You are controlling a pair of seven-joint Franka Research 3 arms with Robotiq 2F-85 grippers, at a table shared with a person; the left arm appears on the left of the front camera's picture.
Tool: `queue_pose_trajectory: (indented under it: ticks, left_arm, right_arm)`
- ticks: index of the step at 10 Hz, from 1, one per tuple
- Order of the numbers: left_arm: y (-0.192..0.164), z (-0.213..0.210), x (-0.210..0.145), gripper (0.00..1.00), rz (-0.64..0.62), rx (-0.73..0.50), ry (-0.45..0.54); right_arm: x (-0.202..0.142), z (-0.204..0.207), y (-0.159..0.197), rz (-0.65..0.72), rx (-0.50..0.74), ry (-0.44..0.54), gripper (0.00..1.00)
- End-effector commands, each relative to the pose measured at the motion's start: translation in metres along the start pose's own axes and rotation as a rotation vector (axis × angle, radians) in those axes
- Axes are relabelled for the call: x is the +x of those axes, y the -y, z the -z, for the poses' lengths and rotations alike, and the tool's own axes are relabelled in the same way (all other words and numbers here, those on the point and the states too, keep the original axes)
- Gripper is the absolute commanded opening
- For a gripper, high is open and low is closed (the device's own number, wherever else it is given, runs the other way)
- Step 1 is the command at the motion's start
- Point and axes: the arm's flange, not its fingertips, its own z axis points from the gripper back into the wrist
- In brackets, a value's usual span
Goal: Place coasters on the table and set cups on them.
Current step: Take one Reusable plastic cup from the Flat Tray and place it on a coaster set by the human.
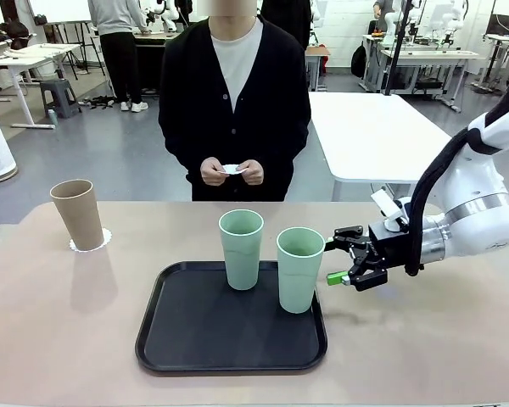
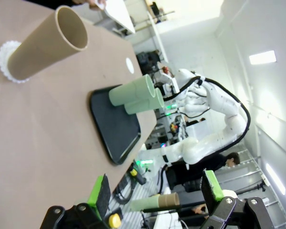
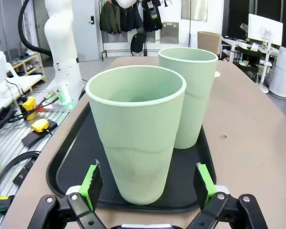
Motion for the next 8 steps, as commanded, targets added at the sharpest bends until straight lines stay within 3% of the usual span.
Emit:
queue_pose_trajectory:
  ticks: [1,8]
  left_arm:
    - [0.001,-0.001,0.000,1.00,0.005,0.004,0.007]
    - [0.001,-0.001,0.000,1.00,0.005,0.004,0.007]
  right_arm:
    - [-0.005,0.016,0.004,-0.014,-0.001,-0.008,1.00]
    - [-0.015,0.038,0.010,-0.027,0.028,-0.012,1.00]
